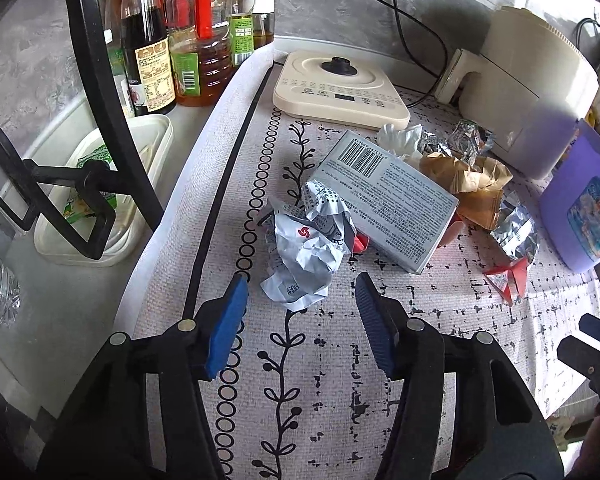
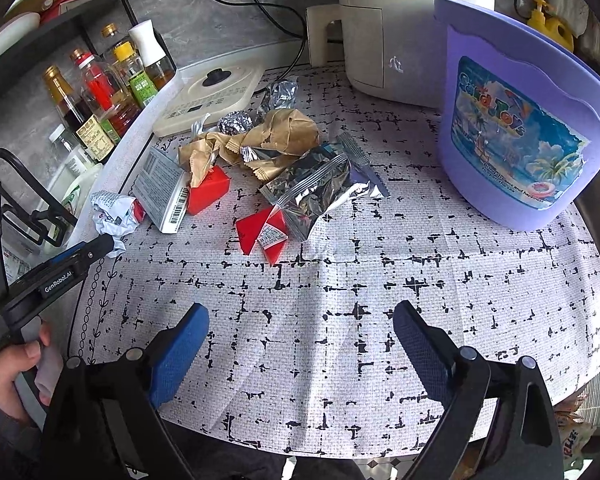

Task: Collect trash
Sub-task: 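Reach the left tool to the crumpled blue-white wrapper and grasp it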

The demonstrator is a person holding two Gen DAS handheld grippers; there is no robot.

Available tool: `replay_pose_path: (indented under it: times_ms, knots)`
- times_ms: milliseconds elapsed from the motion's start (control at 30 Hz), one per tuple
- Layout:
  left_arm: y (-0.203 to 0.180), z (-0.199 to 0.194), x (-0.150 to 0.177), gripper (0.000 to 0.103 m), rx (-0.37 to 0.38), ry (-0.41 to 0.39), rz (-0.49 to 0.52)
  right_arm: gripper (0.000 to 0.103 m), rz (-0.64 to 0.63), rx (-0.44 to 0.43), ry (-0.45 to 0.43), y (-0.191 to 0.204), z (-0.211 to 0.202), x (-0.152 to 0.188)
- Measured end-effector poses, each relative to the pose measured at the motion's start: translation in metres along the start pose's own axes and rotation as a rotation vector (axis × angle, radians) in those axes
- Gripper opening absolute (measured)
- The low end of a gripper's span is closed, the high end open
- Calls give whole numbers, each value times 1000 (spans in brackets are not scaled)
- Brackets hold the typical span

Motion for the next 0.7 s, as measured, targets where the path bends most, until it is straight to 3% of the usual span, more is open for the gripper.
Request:
replay_pose_path:
  times_ms: [200, 233, 267, 500, 700]
  knots:
    - [-2, 21, -11, 55, -6, 1, -8, 81, -3, -19, -6, 3, 11, -11]
    - [-2, 25, -12, 40, -7, 7, -11, 79, -2, -24, -8, 3, 13, -13]
    - [-3, 28, -12, 36, -9, 19, -12, 79, 0, -32, -11, 4, 15, -16]
    - [-8, 14, -12, 32, 17, -17, -6, 62, 14, -93, -3, 11, 33, -32]
    - [-9, -4, -12, 32, 28, -34, -8, 56, 34, -100, 14, 11, 48, -39]
Point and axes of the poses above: each gripper's, at about its wrist camera, not at the fingertips, and z roughly the way its jaws point, y to its left, x to its underside, the point moved 2 cm from there along z, roughly the way its jaws point, and after that the axes turned 14 degrees about -z, right-handed, at the moved point
